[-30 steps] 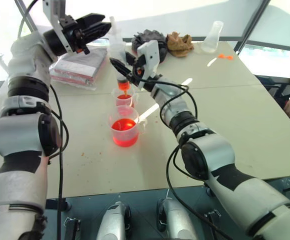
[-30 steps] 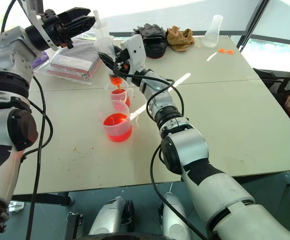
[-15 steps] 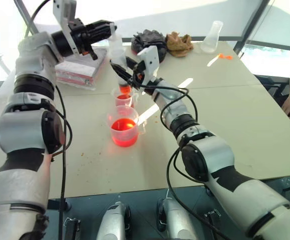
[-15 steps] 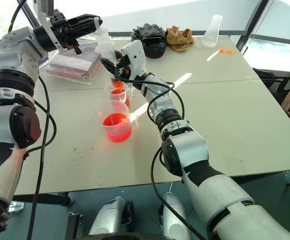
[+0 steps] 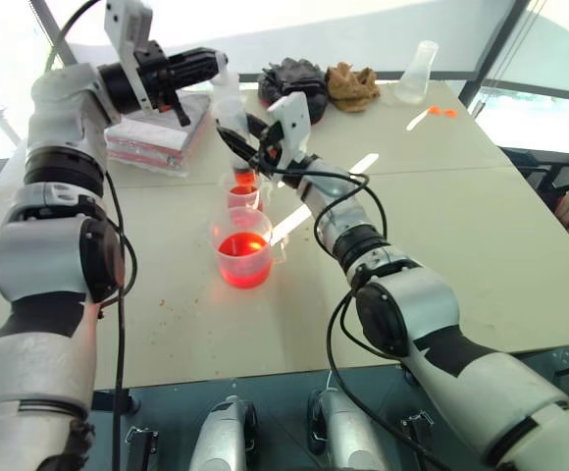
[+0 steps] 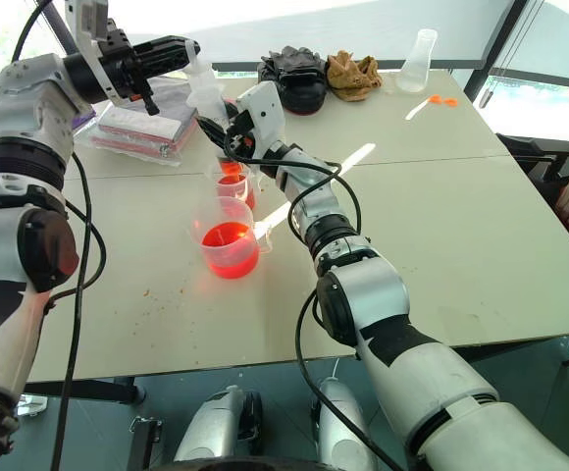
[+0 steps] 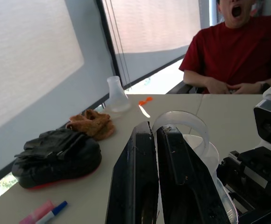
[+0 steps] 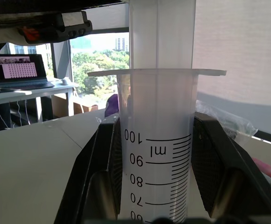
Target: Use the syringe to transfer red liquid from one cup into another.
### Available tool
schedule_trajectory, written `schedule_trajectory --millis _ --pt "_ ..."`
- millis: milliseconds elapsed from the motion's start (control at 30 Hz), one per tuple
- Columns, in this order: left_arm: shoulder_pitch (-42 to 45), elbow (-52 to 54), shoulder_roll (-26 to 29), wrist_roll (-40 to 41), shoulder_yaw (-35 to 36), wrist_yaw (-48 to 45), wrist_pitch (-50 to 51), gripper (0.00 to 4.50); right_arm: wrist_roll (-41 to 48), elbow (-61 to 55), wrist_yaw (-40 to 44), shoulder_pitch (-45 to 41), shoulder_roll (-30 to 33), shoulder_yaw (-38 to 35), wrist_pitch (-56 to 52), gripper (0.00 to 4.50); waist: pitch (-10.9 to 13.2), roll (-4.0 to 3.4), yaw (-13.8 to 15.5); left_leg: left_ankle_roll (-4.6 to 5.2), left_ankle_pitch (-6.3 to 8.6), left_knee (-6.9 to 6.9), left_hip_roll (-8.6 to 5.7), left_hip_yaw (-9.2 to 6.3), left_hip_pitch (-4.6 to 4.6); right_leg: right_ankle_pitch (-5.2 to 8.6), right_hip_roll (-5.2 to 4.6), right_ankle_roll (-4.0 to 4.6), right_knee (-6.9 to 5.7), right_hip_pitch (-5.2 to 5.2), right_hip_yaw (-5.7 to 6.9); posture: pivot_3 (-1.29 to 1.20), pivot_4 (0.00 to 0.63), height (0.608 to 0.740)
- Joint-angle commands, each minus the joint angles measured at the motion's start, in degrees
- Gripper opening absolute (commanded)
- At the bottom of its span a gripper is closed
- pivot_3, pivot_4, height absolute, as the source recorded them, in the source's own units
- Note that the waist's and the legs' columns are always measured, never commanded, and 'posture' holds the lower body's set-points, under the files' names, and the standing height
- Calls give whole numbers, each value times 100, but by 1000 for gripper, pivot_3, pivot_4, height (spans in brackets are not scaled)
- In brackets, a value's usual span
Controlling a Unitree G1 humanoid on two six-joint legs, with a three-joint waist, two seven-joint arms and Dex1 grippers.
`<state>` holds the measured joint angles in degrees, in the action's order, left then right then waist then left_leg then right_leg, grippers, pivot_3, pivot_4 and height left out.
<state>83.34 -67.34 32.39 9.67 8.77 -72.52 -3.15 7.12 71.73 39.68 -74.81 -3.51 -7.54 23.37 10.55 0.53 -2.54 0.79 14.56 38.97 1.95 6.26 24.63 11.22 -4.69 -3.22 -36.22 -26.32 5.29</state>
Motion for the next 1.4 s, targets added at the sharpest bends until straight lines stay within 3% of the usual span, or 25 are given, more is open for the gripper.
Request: schedule_trajectory --millis 33,667,1033,1067,1200,1400 --pt "-64 126 -67 -86 -135 -172 23 7 147 -263 79 -490 -95 -95 75 1490 0 0 -1 0 0 0 0 0 0 0 0 0 0 0 0 0 150 740" --pt "-868 452 -250 -162 -291 -119 80 7 412 -430 175 -842 17 -331 -26 1490 0 0 -2 -2 -1 1 0 -1 0 0 0 0 -1 0 0 0 150 740" --pt "-794 462 -227 7 -138 33 214 7 422 -414 170 -886 40 -364 -16 1490 0 0 0 -2 -1 1 1 -1 0 0 0 0 -1 1 0 0 150 740" --pt "-747 455 -211 44 -107 -15 286 613 413 -411 172 -878 40 -362 -13 1490 0 0 -1 -2 -1 1 0 -1 0 0 0 0 -1 0 0 0 150 740" --pt "-599 486 -114 42 -1 328 93 1351 382 -409 179 -857 32 -369 2 1490 0 0 -2 -1 -1 1 1 -2 0 0 0 0 -1 0 0 0 150 740" --pt "-447 863 352 551 399 148 733 1351 439 -471 201 -884 98 -398 -5 1490 0 -1 -16 -3 -2 0 2 -1 0 0 1 0 -2 -2 0 0 150 740"
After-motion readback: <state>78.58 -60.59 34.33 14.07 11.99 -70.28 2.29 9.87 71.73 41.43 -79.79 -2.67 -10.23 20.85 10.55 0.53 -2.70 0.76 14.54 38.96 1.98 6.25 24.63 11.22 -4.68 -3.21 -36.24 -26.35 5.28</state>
